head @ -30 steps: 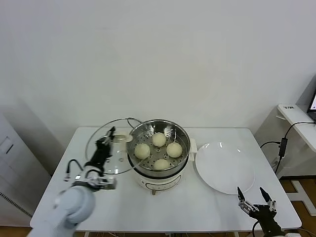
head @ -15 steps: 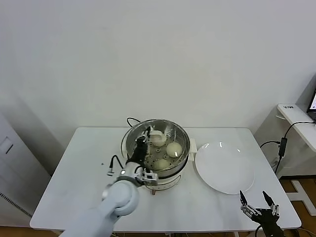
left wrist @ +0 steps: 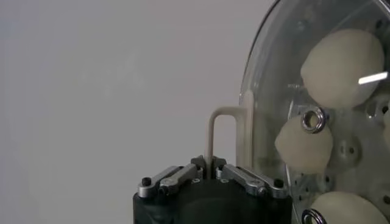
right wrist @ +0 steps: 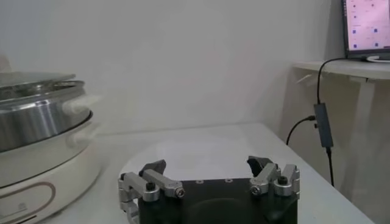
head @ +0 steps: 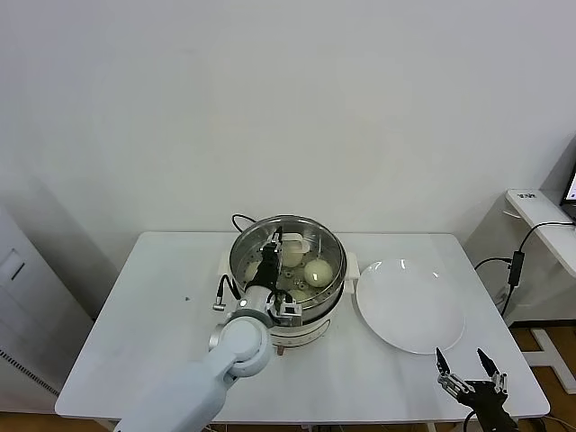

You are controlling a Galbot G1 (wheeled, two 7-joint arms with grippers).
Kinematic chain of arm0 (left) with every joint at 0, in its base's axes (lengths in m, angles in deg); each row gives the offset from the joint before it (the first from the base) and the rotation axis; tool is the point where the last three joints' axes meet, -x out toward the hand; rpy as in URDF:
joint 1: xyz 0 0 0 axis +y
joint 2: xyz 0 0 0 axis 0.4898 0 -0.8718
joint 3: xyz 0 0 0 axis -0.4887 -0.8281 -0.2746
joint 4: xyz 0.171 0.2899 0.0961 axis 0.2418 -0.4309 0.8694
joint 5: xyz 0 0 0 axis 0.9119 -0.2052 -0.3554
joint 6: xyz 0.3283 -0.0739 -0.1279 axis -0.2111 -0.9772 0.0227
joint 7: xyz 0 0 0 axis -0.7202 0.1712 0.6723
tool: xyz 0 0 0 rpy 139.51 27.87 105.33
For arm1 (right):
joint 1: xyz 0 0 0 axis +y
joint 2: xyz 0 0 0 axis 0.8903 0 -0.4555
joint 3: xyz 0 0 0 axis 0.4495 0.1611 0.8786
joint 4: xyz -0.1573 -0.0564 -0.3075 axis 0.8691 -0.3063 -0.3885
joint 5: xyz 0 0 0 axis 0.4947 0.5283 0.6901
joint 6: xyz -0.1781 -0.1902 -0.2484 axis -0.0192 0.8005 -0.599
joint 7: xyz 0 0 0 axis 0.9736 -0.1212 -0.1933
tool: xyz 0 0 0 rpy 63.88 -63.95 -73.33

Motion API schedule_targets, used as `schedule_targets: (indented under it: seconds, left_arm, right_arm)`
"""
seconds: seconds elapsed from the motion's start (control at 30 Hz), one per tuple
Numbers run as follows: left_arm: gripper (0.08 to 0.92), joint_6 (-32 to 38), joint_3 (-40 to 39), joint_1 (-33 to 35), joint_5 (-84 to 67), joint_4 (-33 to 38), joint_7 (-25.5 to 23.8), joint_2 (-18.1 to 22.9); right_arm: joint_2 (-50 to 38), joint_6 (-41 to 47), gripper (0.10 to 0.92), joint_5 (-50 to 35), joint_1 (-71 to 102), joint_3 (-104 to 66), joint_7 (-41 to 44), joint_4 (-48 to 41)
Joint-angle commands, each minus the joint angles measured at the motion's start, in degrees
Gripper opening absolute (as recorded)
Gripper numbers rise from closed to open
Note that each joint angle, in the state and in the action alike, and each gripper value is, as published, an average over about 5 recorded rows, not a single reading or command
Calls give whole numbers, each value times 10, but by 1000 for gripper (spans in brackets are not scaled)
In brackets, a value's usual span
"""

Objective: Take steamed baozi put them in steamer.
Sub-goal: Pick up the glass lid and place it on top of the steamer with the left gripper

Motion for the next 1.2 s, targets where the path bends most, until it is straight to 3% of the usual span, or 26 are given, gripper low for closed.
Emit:
schedule_targets:
  seconds: [0.03,0.77,0.87,1.2]
  left_arm:
    - [125,-14,-20,-13,6,-16,-3,8]
    - [130,-15,-12,7,2,-7,3,6]
    - [175,-17,-7,17,-45,30,9,-6]
    - [464,-2,27,71,-206,159,37,-78]
  right_arm:
    - [0,-1,823,0,1,0,0,0]
    - [-1,-6,823,-1,-3,4,4,4]
    - [-5,-4,823,-2,-6,6,6,4]
    - [-19,5,823,-4,-35,41,1,0]
